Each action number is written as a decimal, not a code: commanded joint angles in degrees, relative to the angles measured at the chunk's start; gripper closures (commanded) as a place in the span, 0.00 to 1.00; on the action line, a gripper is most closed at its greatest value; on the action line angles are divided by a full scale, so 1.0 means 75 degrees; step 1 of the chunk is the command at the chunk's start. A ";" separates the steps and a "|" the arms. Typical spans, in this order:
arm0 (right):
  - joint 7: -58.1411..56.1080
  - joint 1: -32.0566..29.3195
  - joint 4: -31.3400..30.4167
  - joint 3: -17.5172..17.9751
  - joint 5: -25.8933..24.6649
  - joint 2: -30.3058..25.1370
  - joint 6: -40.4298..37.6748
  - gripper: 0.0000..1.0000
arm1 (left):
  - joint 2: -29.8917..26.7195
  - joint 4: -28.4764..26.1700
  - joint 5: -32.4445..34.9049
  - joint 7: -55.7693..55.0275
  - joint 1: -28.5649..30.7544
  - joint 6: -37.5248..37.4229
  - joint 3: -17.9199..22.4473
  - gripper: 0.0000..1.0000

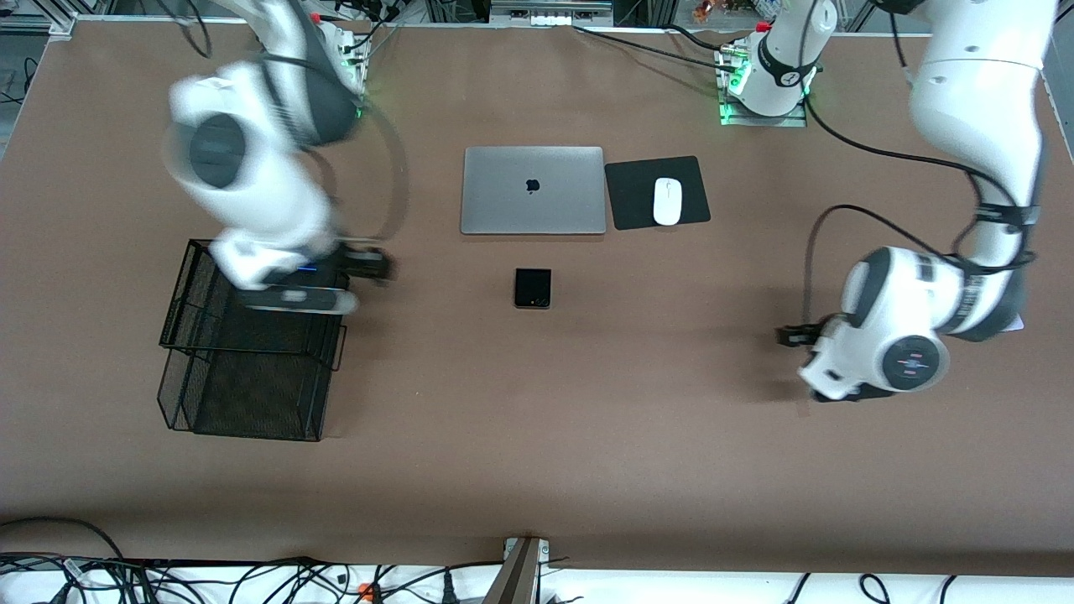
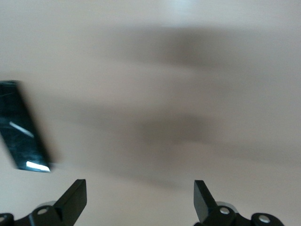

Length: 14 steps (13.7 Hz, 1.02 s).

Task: Place phones with both arms
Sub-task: 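Grasp the flip phone with the right gripper while the left grasps the black phone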

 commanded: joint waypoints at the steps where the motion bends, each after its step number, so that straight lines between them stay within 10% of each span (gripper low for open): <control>1: 0.1313 0.1171 0.1421 -0.0143 -0.0173 0.1735 0.0405 0.00 | -0.0051 -0.0100 0.0583 0.0775 0.0916 0.0202 -0.0150 0.00; 4: 0.2112 0.1924 0.2865 -0.0190 -0.0221 0.3366 0.0744 0.00 | -0.0005 -0.0147 0.0795 0.1701 0.1607 0.0482 -0.0139 0.00; 14: 0.2149 0.2054 0.2153 -0.0178 -0.0116 0.3874 0.1812 0.00 | 0.0089 -0.1751 0.0666 0.2172 0.2967 0.2803 -0.0256 0.00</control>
